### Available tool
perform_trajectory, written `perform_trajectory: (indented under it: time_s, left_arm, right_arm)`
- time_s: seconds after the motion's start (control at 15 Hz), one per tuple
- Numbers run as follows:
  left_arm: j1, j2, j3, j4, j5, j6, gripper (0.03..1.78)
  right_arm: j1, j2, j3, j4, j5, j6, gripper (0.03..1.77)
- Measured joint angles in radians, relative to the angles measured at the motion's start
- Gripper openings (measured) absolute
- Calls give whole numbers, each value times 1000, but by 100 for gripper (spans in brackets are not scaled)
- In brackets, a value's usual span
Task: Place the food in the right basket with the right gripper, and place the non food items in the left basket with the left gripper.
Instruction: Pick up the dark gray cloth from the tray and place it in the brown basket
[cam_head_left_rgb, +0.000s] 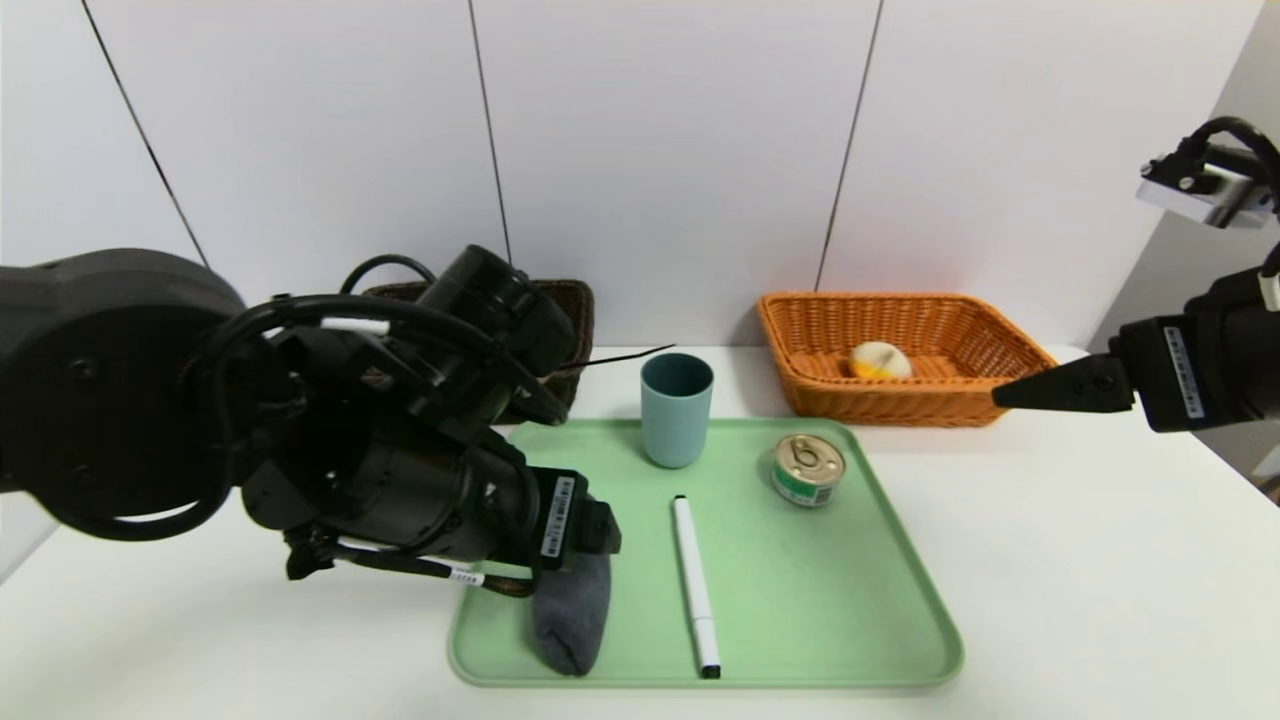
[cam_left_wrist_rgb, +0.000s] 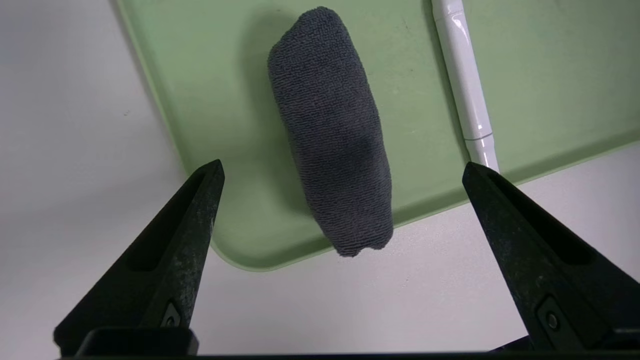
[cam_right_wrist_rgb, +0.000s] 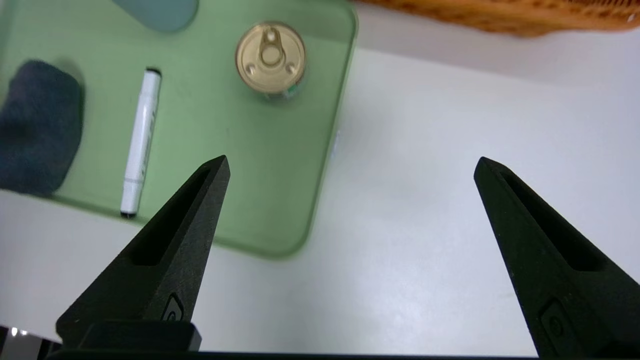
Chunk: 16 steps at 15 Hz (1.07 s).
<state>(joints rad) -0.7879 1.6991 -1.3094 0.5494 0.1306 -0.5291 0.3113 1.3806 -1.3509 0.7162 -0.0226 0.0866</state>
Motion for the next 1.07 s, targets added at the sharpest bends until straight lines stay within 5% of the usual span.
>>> perform_trajectory:
  time_s: [0.53,1.07]
  left_arm:
    - [-18,222,-210,194,23,-83,169]
    - [-6,319,-267,224,64,-82,169]
  right_arm:
    - [-10,-7,-3,10,3,5,170]
    - [-11,-10,-3,10,4,4,170]
